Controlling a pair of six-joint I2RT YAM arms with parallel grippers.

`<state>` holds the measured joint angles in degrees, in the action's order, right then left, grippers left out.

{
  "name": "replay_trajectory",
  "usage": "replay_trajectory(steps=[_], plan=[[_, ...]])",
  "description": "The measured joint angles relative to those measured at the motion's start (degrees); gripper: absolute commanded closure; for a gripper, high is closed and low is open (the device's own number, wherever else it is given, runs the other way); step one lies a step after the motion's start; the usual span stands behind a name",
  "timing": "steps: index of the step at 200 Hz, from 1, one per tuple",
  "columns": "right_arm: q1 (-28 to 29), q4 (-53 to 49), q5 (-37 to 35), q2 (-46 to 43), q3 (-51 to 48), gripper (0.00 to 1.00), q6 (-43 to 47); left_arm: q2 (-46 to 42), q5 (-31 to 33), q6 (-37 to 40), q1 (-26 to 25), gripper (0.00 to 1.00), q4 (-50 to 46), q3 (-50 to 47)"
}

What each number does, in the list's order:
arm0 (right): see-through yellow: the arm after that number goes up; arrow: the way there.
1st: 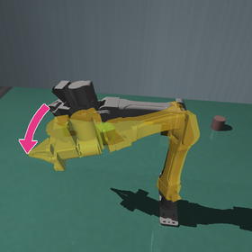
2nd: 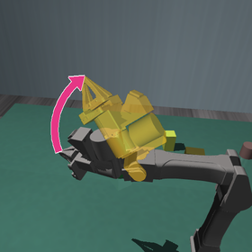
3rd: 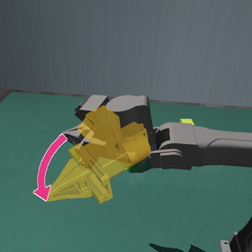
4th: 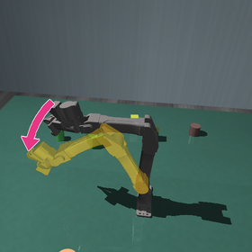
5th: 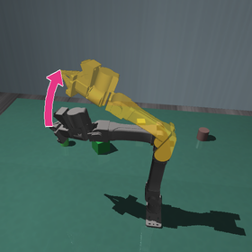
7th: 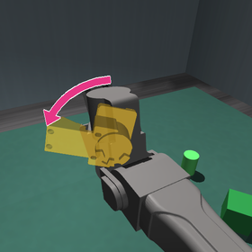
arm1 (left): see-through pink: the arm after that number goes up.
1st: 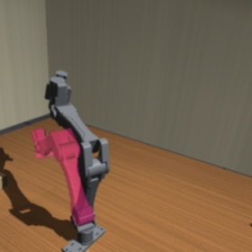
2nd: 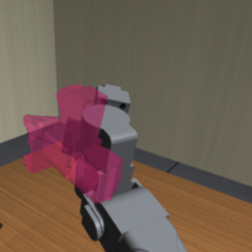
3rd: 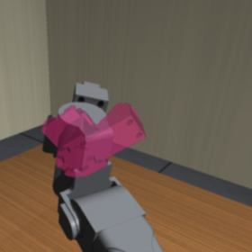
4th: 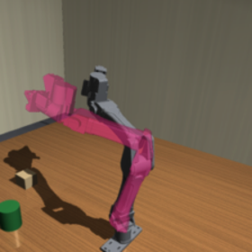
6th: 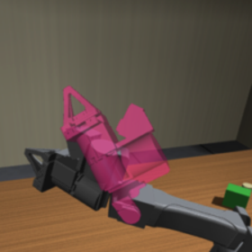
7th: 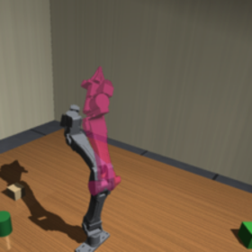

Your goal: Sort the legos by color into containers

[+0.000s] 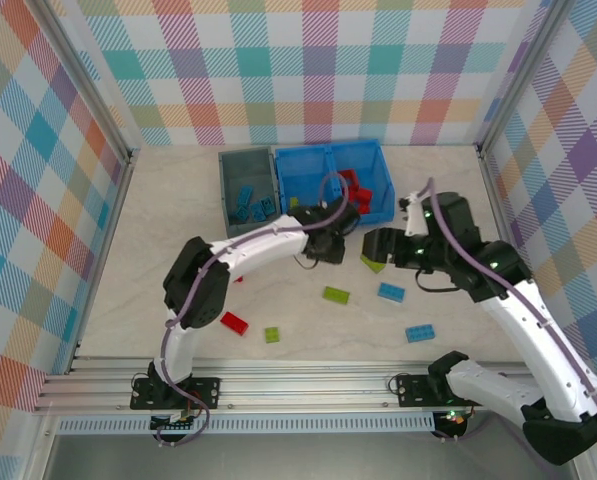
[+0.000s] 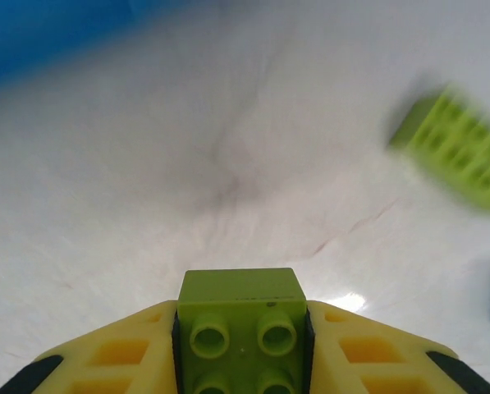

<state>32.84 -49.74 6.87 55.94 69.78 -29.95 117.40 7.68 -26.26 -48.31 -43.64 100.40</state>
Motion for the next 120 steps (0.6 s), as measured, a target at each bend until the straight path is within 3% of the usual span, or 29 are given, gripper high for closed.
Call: replay_trajectory(steps=[37,70,120], plan=[[11.17,8.72,-7.10,0.68,-4.48,0.33,0.87,-0.22,-1.16,0.28,7.61,0.65,-0.63,9.77],[13.44,13.40,-11.78,0.94,-5.57,0.33,0.81,5.55,-2.40,0.63,12.96,0.65,-2.23,19.89],[14.53,15.69,-14.16,2.36,-5.60,0.33,0.42,23.30,-5.20,1.70,16.31,0.62,-5.86,39.26]])
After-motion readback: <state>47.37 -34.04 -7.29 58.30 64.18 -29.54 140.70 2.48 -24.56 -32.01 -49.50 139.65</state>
